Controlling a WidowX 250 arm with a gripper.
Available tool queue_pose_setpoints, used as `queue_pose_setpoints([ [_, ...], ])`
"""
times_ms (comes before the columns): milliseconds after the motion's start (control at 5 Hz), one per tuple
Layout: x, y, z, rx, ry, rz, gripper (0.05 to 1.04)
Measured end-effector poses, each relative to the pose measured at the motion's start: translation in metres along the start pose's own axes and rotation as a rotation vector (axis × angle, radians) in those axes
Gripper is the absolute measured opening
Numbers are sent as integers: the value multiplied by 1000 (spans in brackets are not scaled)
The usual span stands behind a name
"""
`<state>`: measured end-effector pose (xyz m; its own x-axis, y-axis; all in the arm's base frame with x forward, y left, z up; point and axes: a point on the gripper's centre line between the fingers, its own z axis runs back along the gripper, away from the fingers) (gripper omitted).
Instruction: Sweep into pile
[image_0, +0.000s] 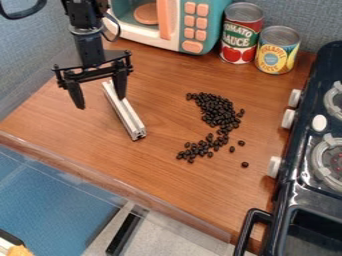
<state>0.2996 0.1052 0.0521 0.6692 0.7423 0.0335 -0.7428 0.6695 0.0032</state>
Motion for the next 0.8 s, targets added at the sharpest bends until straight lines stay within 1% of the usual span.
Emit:
queue_pose_setpoints([
  [200, -5, -7, 0, -11, 13, -2, 999],
  [400, -6, -11, 2, -11, 15, 14, 999],
  [800, -7, -23, 4, -32, -4, 20, 999],
])
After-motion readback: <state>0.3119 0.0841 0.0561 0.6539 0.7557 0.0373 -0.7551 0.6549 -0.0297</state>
